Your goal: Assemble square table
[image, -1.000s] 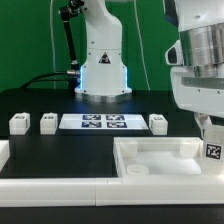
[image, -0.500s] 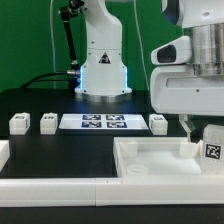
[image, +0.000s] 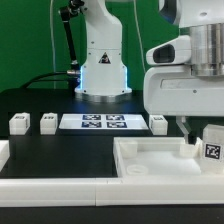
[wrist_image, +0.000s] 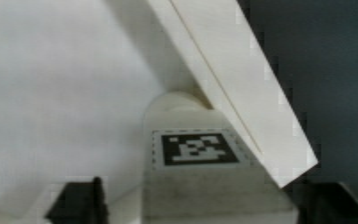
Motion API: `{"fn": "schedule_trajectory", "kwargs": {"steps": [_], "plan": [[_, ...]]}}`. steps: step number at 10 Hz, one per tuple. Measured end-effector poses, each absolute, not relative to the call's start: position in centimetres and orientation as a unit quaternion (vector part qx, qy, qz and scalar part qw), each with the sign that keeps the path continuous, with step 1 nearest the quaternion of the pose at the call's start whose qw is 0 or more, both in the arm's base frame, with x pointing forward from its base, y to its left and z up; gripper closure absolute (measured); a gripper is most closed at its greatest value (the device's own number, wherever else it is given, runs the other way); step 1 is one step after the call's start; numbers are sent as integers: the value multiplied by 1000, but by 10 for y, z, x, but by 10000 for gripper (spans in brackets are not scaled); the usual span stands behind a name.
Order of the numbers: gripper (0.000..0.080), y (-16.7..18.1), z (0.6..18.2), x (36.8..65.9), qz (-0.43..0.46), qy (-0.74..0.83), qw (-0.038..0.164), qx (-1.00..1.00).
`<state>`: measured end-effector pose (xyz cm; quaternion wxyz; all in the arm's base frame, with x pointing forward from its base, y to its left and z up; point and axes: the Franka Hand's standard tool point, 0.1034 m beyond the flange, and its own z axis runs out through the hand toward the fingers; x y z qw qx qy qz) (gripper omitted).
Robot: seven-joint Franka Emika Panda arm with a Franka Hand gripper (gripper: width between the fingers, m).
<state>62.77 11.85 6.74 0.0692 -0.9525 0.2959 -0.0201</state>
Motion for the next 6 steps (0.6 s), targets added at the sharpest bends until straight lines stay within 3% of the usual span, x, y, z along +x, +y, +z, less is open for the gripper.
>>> {"fn": "schedule_trajectory", "kwargs": {"steps": [1, 4, 6], "plan": [[508, 119, 67, 627, -16, 338, 72, -938], [508, 119, 67, 627, -9, 428, 73, -901], [508, 116, 67, 628, 18, 593, 98, -799]]}}
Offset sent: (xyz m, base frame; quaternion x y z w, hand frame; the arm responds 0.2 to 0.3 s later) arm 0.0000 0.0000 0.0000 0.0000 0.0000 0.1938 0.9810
